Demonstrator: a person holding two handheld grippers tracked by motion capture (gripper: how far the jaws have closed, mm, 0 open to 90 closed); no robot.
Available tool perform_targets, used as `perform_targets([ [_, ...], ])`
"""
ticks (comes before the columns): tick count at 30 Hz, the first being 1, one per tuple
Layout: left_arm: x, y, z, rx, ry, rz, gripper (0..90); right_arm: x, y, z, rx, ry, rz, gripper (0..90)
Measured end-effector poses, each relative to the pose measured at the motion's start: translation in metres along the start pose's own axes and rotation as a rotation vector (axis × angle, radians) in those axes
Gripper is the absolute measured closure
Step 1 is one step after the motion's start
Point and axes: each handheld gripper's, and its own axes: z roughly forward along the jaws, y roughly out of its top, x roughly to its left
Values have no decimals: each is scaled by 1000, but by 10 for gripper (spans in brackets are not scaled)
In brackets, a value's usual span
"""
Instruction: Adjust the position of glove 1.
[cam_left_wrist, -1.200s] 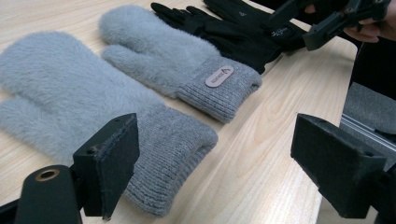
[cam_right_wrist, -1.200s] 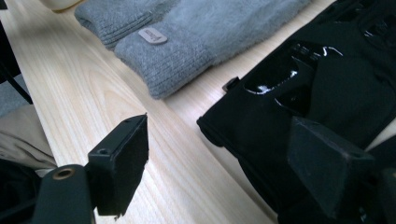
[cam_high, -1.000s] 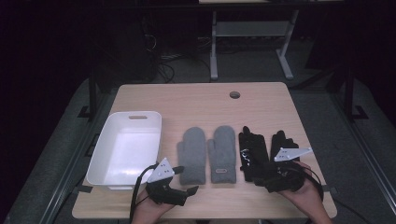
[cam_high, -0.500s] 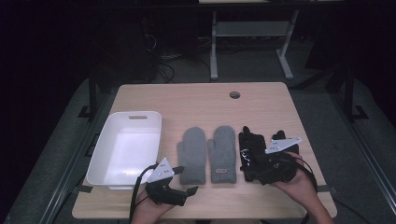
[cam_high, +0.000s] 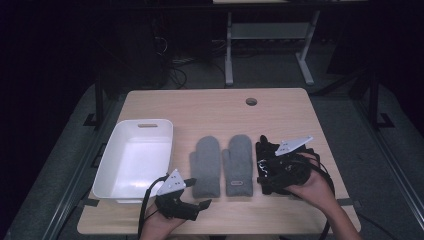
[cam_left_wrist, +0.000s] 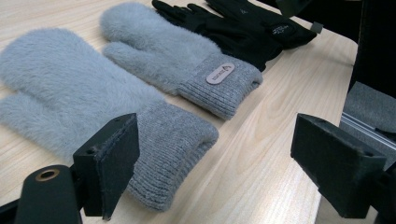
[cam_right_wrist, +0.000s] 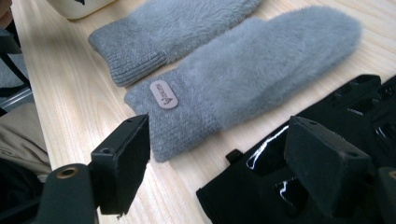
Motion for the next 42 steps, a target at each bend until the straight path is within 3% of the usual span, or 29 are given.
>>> perform_targets([
  [13, 1, 1, -3, -15, 6, -9, 152, 2, 28, 12, 62, 9, -39, 224],
  [28, 2, 1, -4, -10, 15, -11, 152, 6, 50, 20, 86, 13, -87, 239],
  [42, 2, 1, -5, -14, 22, -8, 152, -4, 65, 47, 138, 50, -100, 305],
])
